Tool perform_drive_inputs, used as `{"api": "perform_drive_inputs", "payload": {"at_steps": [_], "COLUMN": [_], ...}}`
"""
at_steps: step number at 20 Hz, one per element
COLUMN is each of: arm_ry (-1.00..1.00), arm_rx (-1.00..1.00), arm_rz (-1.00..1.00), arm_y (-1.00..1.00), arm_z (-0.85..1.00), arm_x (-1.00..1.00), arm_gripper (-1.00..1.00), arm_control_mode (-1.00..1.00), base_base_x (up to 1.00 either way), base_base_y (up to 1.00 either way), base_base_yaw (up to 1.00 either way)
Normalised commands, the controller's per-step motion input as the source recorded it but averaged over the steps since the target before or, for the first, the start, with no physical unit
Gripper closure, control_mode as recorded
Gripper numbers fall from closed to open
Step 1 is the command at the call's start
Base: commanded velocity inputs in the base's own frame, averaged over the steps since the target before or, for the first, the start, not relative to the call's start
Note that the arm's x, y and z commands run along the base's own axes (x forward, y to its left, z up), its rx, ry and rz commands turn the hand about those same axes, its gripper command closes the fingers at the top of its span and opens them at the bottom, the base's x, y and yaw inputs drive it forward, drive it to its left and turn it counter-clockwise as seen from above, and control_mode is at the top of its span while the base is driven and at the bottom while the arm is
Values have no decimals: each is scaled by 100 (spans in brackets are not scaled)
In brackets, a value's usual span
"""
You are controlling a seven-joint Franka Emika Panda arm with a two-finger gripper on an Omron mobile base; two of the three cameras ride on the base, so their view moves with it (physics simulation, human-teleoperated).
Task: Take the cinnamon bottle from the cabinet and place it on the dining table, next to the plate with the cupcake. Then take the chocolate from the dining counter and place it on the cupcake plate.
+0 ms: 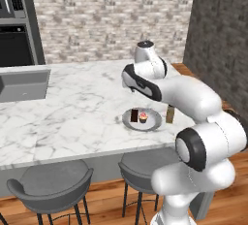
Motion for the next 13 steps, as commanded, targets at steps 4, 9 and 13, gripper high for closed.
{"api": "perform_drive_inputs", "payload": {"at_steps": [4, 9, 13], "arm_ry": [-13, -4, -7], "arm_rx": [-7, -19, -34], "arm_rz": [4, 7, 14], "arm_y": [22, 41, 52], "arm_z": [90, 35, 2], "arm_x": [-100, -100, -97], "arm_gripper": [-100, -100, -100], "arm_control_mode": [-100, -100, -100], "base_base_x": [0, 0, 0], "base_base_y": [0, 0, 0], "base_base_yaw": [0, 0, 0]}}
